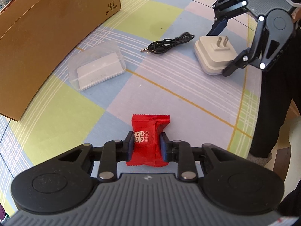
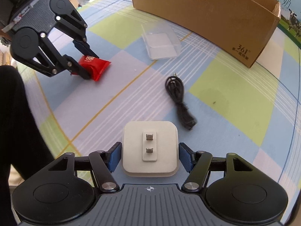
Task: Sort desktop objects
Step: 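Grasp the white charger with the right gripper while the left holds the candy, then lift the candy and charger and carry both over the cardboard box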
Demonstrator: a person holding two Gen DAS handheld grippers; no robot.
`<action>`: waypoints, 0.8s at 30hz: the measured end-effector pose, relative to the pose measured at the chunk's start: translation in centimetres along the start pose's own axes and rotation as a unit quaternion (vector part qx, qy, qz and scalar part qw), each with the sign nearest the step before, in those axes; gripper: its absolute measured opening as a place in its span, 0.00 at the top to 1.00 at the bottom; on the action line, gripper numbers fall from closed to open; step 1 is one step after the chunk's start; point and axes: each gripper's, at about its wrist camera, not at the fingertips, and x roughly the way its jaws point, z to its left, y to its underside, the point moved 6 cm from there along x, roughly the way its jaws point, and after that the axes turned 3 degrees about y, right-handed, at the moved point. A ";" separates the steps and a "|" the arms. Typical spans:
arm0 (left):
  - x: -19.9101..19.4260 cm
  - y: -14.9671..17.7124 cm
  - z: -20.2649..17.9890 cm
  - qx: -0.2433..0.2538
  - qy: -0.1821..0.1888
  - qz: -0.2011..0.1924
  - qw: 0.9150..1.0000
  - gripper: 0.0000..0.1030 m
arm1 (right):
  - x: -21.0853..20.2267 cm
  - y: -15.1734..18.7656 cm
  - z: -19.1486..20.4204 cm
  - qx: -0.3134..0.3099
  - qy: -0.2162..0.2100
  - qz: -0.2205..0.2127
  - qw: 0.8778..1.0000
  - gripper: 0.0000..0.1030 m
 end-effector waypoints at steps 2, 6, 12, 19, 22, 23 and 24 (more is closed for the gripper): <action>-0.3 0.1 -0.3 -0.001 -0.003 -0.002 1.000 0.78 | -0.5 0.3 0.3 0.000 0.000 -0.003 1.000 0.40; -1.1 0.3 -1.0 0.000 -0.007 -0.003 1.000 0.78 | -1.6 0.7 0.8 -0.005 0.003 -0.009 1.000 0.40; -2.5 0.3 -1.8 0.003 -0.019 -0.003 1.000 0.78 | -3.3 0.6 1.4 -0.015 0.009 -0.022 1.000 0.40; -4.5 0.3 -2.4 0.003 -0.036 -0.009 0.999 0.78 | -5.0 0.1 1.9 -0.028 0.017 -0.037 0.999 0.40; -5.2 0.1 -2.5 0.003 -0.042 -0.012 0.999 0.78 | -5.6 -0.4 2.0 -0.033 0.021 -0.043 0.998 0.40; -5.4 0.0 -2.5 0.003 -0.045 -0.013 0.999 0.78 | -5.8 -0.6 2.1 -0.035 0.022 -0.045 0.998 0.40; -5.6 0.0 -2.5 0.004 -0.047 -0.013 0.999 0.78 | -6.0 -0.7 2.1 -0.037 0.023 -0.046 0.998 0.40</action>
